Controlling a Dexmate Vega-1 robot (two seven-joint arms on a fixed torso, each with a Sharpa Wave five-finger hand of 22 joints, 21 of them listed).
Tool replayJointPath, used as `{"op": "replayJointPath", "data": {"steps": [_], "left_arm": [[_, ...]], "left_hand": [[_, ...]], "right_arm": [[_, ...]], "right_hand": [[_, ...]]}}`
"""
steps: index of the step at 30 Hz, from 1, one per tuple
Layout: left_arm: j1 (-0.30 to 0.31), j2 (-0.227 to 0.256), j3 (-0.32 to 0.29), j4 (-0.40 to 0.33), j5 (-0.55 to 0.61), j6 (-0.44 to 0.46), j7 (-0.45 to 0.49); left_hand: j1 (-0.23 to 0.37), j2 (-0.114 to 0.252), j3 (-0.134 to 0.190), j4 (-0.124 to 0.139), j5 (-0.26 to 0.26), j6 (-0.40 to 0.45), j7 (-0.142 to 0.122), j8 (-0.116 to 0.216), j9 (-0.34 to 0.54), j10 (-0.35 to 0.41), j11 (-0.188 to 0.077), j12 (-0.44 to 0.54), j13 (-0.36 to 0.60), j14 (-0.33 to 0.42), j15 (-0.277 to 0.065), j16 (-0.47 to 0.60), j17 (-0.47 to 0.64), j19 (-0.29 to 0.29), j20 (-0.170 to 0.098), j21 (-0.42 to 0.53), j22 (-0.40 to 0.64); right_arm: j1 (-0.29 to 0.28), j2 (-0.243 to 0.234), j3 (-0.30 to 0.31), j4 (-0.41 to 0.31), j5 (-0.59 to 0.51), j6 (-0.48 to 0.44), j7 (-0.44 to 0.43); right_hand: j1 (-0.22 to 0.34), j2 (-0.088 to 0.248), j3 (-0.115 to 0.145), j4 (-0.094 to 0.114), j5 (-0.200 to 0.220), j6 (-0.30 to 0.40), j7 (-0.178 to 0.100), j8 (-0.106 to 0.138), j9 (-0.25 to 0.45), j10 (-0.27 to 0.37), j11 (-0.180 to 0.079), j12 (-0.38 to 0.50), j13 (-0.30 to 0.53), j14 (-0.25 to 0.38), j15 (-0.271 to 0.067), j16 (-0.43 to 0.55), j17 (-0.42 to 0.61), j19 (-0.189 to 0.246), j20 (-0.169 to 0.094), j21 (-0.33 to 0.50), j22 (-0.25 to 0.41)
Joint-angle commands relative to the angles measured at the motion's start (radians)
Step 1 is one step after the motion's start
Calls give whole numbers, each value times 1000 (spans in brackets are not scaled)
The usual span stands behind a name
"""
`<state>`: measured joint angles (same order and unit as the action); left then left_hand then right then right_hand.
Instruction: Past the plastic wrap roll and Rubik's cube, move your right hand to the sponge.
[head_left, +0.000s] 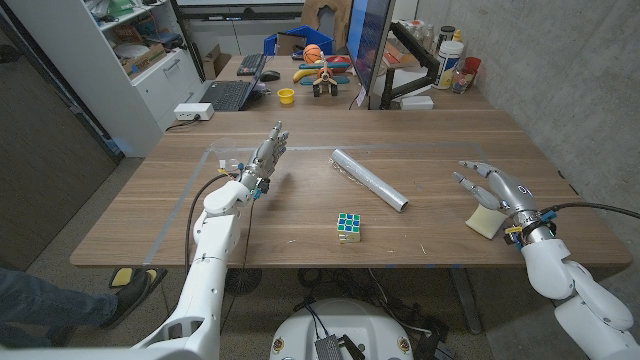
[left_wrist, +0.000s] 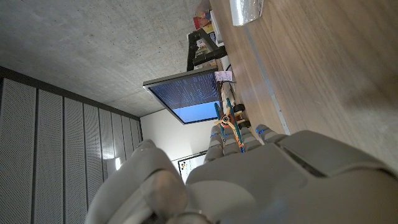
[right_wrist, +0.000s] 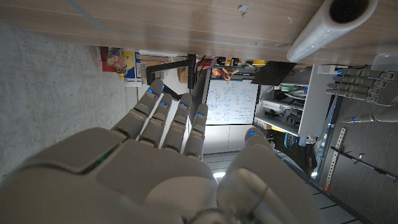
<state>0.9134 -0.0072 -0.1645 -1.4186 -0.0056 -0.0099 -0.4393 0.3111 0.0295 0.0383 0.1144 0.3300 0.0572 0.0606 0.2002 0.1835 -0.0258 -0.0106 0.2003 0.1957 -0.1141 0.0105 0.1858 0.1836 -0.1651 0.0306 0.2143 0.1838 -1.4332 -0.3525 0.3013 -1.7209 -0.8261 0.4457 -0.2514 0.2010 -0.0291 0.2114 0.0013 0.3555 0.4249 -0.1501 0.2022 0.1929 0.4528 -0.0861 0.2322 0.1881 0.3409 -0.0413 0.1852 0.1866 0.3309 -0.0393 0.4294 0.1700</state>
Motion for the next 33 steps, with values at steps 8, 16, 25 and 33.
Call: {"op": "replayJointPath", "data": {"steps": [8,16,25,33], "left_arm": [[5,1,4,-26,7,11,7],[-6,0,9,-16,9,7,6],[-15,0,13,-7,12,6,6],[-20,0,13,3,12,4,7]], "left_hand": [[0,9,-4,2,4,11,0,1,5,-7,-5,7,0,-4,3,3,3,-12,6,-5,3],[1,10,-6,2,4,11,0,1,5,-7,-5,7,0,-6,3,3,3,-14,5,-5,3],[1,11,-8,2,4,13,0,1,5,-8,-2,7,0,-6,5,3,3,-14,5,-5,3],[1,12,-10,2,3,13,-1,1,5,-7,-2,7,0,-6,4,3,3,-14,5,-5,3]], "right_arm": [[-22,-21,-5,-8,-35,-27,-28],[-30,-28,-7,-14,-51,-40,-36],[-42,-38,-8,-22,-63,-57,-33],[-47,-49,-12,-25,-78,-72,-29]], "right_hand": [[1,-2,0,-6,12,7,-6,1,3,-10,-14,-7,4,-24,-83,-4,1,-21,-30,-17,3],[-1,1,-1,-5,18,25,-20,7,4,-9,-26,-7,4,-29,-78,-2,1,-32,-22,-31,3],[-2,3,-1,-5,22,27,-25,7,3,-13,-29,-9,4,-33,-73,-2,1,-36,-14,-38,4],[-1,3,-1,-6,25,27,-28,6,3,-15,-26,-9,4,-35,-69,-1,1,-38,-9,-44,4]]}}
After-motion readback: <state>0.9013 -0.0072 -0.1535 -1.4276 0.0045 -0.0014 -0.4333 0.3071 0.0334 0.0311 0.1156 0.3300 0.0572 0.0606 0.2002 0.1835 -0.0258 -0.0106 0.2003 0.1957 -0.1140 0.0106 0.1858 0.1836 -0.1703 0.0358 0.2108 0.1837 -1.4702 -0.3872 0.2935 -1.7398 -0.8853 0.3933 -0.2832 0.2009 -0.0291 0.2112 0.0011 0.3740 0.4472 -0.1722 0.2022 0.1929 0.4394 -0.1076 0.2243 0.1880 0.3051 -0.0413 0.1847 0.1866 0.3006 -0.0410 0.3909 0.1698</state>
